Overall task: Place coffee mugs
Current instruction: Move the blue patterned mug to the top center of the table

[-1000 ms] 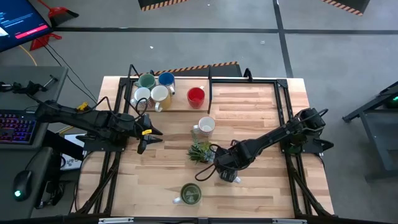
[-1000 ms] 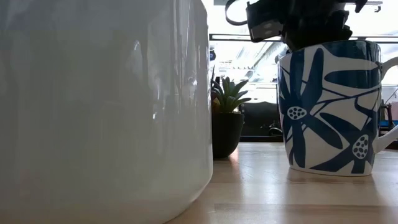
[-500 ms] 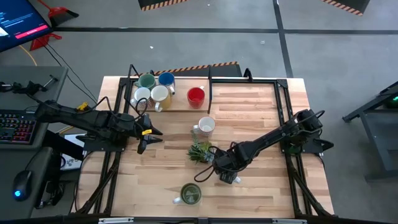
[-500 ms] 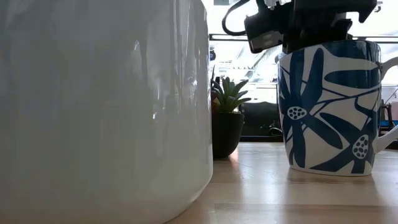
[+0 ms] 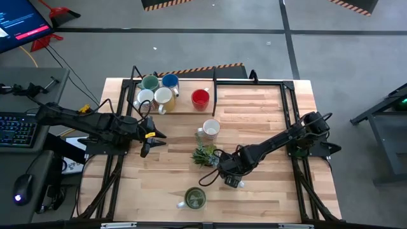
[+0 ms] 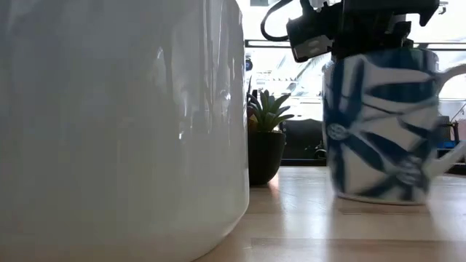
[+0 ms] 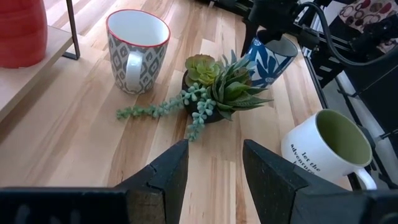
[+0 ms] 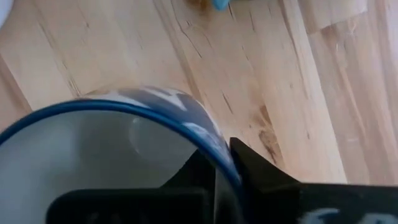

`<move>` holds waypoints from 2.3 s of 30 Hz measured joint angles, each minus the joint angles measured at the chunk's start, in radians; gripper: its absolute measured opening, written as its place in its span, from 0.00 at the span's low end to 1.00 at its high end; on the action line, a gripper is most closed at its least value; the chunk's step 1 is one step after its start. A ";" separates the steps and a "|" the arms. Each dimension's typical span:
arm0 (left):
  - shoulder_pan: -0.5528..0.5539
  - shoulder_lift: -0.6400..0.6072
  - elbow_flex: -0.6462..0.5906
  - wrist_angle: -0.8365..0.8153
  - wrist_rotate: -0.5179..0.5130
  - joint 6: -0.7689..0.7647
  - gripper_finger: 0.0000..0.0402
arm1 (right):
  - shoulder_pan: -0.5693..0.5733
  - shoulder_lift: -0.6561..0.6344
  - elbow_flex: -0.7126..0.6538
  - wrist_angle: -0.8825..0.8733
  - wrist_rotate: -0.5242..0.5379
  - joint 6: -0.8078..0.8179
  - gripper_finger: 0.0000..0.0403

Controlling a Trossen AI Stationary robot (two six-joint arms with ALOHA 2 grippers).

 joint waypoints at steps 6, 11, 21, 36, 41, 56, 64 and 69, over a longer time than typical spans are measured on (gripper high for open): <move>0.000 0.000 0.000 0.000 0.000 0.000 0.35 | 0.000 0.000 0.000 -0.002 -0.018 0.005 0.01; 0.000 0.000 0.000 0.000 0.000 0.000 0.35 | 0.000 0.000 0.016 -0.012 -0.032 0.007 0.01; 0.000 0.000 0.000 0.000 0.000 0.000 0.35 | 0.005 0.000 0.165 -0.215 0.041 -0.001 0.00; 0.000 0.000 0.000 0.000 0.000 0.000 0.35 | -0.081 0.000 0.442 -0.527 0.339 -0.096 0.00; 0.000 0.000 0.000 0.000 0.000 -0.019 0.35 | -0.178 0.000 0.517 -0.527 0.392 -0.218 0.00; 0.000 0.000 0.000 0.000 0.001 -0.024 0.35 | -0.523 -0.037 0.632 -0.657 0.379 -0.471 0.00; 0.000 0.001 0.000 0.000 0.000 -0.024 0.35 | -0.717 -0.064 0.629 -0.593 0.250 -0.591 0.00; 0.000 0.001 0.000 0.003 0.000 -0.026 0.35 | -0.817 -0.063 0.525 -0.469 0.164 -0.665 0.00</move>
